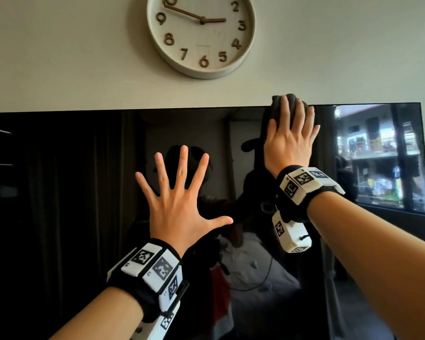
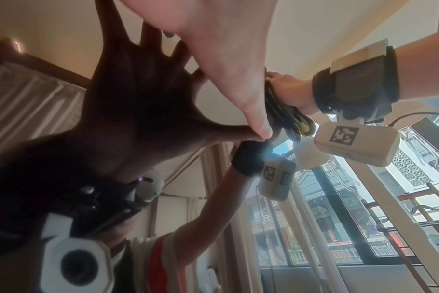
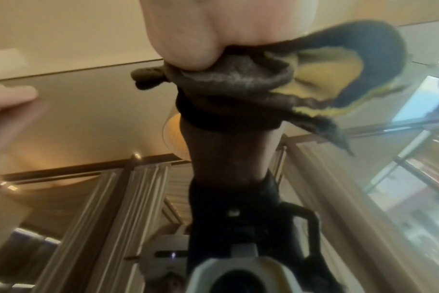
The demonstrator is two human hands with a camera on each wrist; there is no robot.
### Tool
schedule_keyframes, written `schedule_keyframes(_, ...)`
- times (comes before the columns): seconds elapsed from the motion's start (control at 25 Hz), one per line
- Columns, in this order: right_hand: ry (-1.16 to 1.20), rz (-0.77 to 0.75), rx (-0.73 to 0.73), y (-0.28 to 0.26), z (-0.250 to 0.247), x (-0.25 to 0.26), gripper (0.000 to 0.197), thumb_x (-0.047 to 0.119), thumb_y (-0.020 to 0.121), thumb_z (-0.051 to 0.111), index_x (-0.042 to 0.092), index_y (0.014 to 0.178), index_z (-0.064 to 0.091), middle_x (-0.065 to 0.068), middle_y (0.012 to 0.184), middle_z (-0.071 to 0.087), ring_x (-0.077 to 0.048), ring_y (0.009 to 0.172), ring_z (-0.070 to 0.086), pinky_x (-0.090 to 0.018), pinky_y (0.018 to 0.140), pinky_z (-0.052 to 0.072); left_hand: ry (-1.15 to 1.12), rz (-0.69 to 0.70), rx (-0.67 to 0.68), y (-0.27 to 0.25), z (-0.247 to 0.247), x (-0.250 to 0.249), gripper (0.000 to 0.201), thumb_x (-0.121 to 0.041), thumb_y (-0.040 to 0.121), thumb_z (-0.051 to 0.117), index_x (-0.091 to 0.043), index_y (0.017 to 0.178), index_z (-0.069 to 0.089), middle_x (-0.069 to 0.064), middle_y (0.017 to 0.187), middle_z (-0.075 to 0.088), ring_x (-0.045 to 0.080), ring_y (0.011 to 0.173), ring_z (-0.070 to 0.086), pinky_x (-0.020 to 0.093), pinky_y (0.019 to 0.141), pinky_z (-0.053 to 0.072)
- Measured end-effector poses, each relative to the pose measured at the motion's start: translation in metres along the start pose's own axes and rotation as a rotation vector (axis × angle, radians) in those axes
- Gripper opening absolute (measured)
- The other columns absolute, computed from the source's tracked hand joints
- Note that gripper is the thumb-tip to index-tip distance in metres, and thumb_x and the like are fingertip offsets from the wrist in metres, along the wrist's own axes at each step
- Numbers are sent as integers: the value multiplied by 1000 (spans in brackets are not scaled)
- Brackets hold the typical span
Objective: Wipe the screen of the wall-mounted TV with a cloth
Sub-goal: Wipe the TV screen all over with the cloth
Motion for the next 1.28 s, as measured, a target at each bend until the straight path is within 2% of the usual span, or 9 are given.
schedule_keyframes(0.2,8,-215,82,-24,22,75,54,36,105,30,28,155,14,-4,163,6,-30,149,-6,-52,118,-7,-3,-8,-9,0,0,-1,128,-103,57,28,-33,160,-2,8,169,-7,49,151,-7,81,108,6)
schedule_keyframes(0.28,-8,-255,70,-24,22,75,52,36,105,30,28,155,16,-4,162,11,-29,150,-3,-51,119,-4,-4,-12,-5,0,0,0,128,-103,57,28,-33,160,-2,7,169,-8,47,151,-8,80,109,5)
schedule_keyframes(0.44,-13,-118,5,-3,7,27,51,36,104,32,27,153,23,-4,159,19,-29,149,2,-54,120,2,10,-30,-12,-2,-5,14,128,-102,58,30,-32,160,-2,6,169,-7,46,151,-8,79,110,4)
schedule_keyframes(0.52,0,-63,3,-2,6,26,51,35,104,32,26,153,24,-6,160,17,-32,149,0,-55,120,1,30,-60,-17,-7,-12,37,129,-103,58,30,-29,161,-1,8,169,-5,48,151,-6,79,110,3)
schedule_keyframes(0.72,-5,-196,82,-36,27,112,51,34,104,31,26,154,22,-8,161,13,-35,149,-5,-55,119,-6,59,-102,9,-6,-24,83,138,-104,54,29,-23,161,-3,13,168,-7,53,149,-5,78,111,2)
schedule_keyframes(0.84,-3,-267,107,-63,45,169,52,35,104,30,27,154,19,-6,161,13,-34,149,-4,-54,118,-7,4,-128,46,-6,-24,102,140,-105,51,27,-26,160,-10,9,168,-15,51,150,-10,77,112,1)
schedule_keyframes(0.96,-57,-261,47,-61,42,165,51,36,103,32,28,153,23,-4,159,21,-32,149,3,-55,119,-1,-24,-91,58,-11,-21,115,136,-104,53,31,-31,158,-16,1,167,-22,44,151,-15,76,113,2)
schedule_keyframes(1.12,-55,-97,34,-54,35,145,51,35,104,32,25,153,23,-5,159,19,-34,149,1,-56,119,0,-26,-59,16,-12,-21,113,134,-102,55,32,-29,160,-9,1,168,-14,44,152,-9,77,112,4)
schedule_keyframes(1.28,-34,-291,98,-80,55,208,50,34,104,32,27,153,24,-5,159,19,-34,149,1,-55,119,-2,-58,-57,-5,-11,-20,114,129,-99,56,26,-27,161,-1,4,169,-6,44,153,-3,77,112,7)
Point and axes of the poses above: each hand's wrist, its own y-axis towards the middle knuckle, its own z-axis out of the palm, x = y × z, the point moved 8 cm from there along y, towards the middle knuckle
